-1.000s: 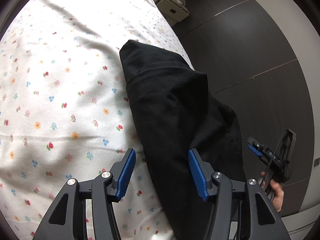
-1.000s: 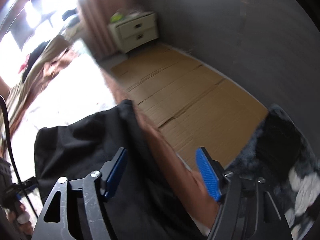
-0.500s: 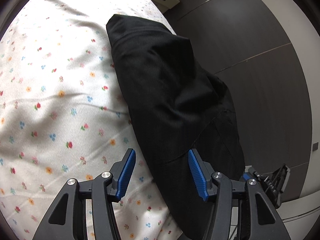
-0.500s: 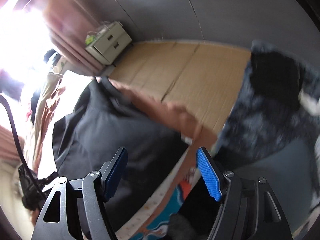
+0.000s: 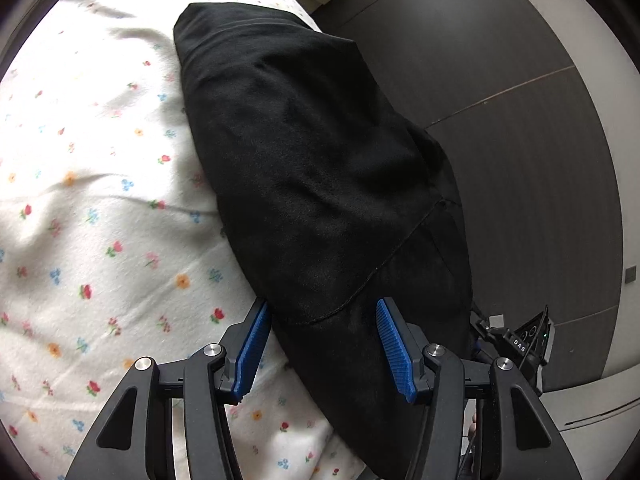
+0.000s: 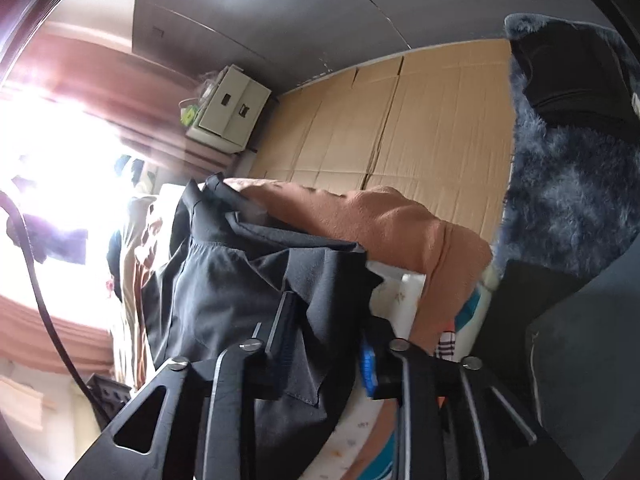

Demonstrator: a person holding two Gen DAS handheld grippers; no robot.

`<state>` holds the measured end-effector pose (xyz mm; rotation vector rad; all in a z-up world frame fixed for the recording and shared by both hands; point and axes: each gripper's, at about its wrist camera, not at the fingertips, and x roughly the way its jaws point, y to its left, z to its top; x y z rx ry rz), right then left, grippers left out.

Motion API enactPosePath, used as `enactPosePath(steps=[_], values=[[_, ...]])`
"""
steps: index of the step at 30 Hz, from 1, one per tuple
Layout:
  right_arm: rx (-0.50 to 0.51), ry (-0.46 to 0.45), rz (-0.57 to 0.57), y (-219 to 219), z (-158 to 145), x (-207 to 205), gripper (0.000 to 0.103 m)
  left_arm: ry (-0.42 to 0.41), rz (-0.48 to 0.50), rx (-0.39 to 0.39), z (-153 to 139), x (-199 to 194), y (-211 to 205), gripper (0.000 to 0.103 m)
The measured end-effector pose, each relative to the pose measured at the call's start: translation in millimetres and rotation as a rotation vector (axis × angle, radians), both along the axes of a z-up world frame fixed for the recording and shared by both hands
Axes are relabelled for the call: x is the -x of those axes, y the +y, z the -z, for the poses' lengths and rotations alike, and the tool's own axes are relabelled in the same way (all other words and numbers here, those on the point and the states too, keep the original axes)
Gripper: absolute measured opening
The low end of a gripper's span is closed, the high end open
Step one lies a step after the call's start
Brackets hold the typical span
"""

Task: Fold large clothes
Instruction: 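Carry the bundle with both tools and lower it onto the bed edge, then open both tools to release the folded jacket on the bed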

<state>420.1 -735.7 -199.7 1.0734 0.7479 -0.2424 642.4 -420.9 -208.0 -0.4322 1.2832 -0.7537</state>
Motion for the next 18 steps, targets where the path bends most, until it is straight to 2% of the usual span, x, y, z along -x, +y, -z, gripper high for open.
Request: enactPosePath(steps=[5, 12, 13, 15, 18], values=[[0.050, -0.002, 0.038, -7, -6, -6, 0.016, 0.000, 0.009, 0.009, -2, -1, -23, 0.056], [0.090, 0.041, 0.081, -19, -14, -18, 0.016, 0.019, 0.047, -0.004, -4, 2, -49, 0.056], [0.092, 0.050, 0.083, -19, -15, -18, 0.018, 0.018, 0.046, -0.006, -5, 3, -50, 0.056], [0.139, 0.091, 0.108, -19, -23, -12, 0.029, -0.001, 0.030, -0.021, -10, 6, -45, 0.056], [0.201, 0.105, 0.127, -16, -41, 2, 0.034, -0.031, -0.001, -0.029, -21, 13, -31, 0.059]])
